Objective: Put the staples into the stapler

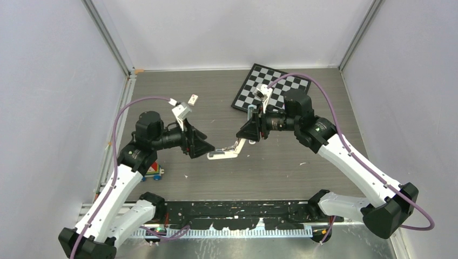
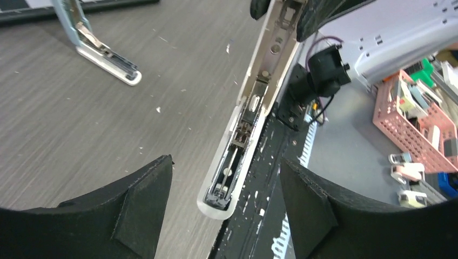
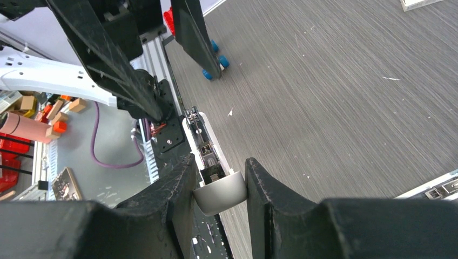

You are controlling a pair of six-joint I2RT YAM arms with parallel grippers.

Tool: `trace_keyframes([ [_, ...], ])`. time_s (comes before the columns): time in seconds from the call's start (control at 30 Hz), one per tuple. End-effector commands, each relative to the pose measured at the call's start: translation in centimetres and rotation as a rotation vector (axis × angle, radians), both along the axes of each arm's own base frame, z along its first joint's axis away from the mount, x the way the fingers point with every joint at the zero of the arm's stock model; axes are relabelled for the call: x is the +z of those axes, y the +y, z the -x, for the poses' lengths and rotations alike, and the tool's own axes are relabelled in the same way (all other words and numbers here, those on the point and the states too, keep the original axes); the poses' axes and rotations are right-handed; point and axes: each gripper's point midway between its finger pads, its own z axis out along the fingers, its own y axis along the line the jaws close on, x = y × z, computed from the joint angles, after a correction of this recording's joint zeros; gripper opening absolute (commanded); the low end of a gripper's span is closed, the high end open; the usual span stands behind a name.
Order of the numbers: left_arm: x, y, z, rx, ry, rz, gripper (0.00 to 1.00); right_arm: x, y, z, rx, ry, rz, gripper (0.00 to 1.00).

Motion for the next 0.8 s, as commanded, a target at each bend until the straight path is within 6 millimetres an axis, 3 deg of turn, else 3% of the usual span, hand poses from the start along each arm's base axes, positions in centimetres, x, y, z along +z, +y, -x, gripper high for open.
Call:
trace_keyframes([
  [0.0, 1.5, -1.6, 0.9, -0.100, -0.049, 0.006, 0.73, 2.8, 0.8, 0.6, 0.055, -0.065, -0.086, 0.01],
  [0.37, 1.0, -4.1, 0.3, -0.150, -0.075, -0.019, 0.71, 2.9, 1.5, 0.3, 0.066, -0.018, -0.102, 0.03],
  [0.5, 0.8, -4.6, 0.1, -0.166, -0.066, -0.025, 0.62, 2.7, 1.8, 0.2, 0.071, 0.007, -0.109, 0.03],
  [0.67, 0.6, -4.9, 0.2, -0.185, -0.075, -0.028, 0.58, 2.6, 2.0, 0.1, 0.074, 0.013, -0.119, 0.04],
  [0.73, 0.4, -5.0, 0.3, -0.196, -0.073, -0.031, 0.52, 2.7, 2.0, 0.0, 0.071, 0.011, -0.119, 0.04],
  [0.77, 0.3, -5.0, 0.4, -0.204, -0.072, -0.030, 0.44, 2.7, 2.0, 0.0, 0.072, 0.010, -0.119, 0.04],
])
